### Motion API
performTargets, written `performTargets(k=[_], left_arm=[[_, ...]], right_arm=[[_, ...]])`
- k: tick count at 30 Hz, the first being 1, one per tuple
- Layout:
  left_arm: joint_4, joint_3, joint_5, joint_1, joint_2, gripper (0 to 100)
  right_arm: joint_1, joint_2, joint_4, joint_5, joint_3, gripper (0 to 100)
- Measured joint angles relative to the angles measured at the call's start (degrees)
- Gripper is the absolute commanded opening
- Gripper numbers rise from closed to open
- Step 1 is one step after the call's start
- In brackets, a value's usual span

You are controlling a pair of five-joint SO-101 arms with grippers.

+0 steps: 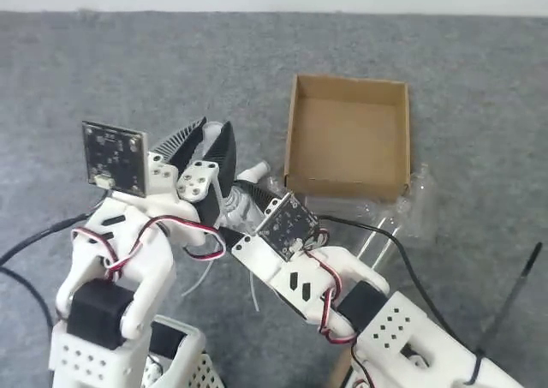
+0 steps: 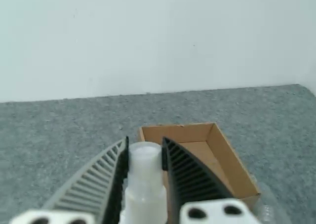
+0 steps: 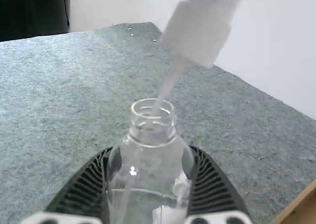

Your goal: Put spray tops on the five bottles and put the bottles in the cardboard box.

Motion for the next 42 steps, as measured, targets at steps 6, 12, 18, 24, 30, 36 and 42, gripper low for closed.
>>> performTargets(k=[6, 12, 18, 24, 30, 36, 42], left_arm=[[1.23, 0.0, -0.35, 0.0, 0.0, 12], [2.02, -0.97, -0.79, -0.09, 0.0, 12], [2.02, -5.8, -2.37, -6.59, -0.44, 12], [2.02, -4.48, -5.8, -7.3, -0.09, 11], [2.02, 2.55, -8.35, -7.3, 3.78, 11], [2.02, 2.73, -10.64, -5.63, 3.78, 11], [3.52, -2.81, -11.43, -6.24, 3.78, 12]], right_arm=[[1.76, 0.0, 0.0, -0.18, 0.0, 0.6], [2.46, 0.0, 0.0, -0.18, 0.0, 0.6], [2.29, 0.0, 0.0, -0.18, 1.05, 0.6], [2.29, 0.0, 0.0, -0.18, 1.05, 0.6], [2.29, 0.0, 1.32, -0.18, 1.14, 0.6], [2.29, 0.0, 2.2, -0.18, 1.14, 0.9], [2.29, 0.0, 5.27, -0.18, 1.14, 0.6]])
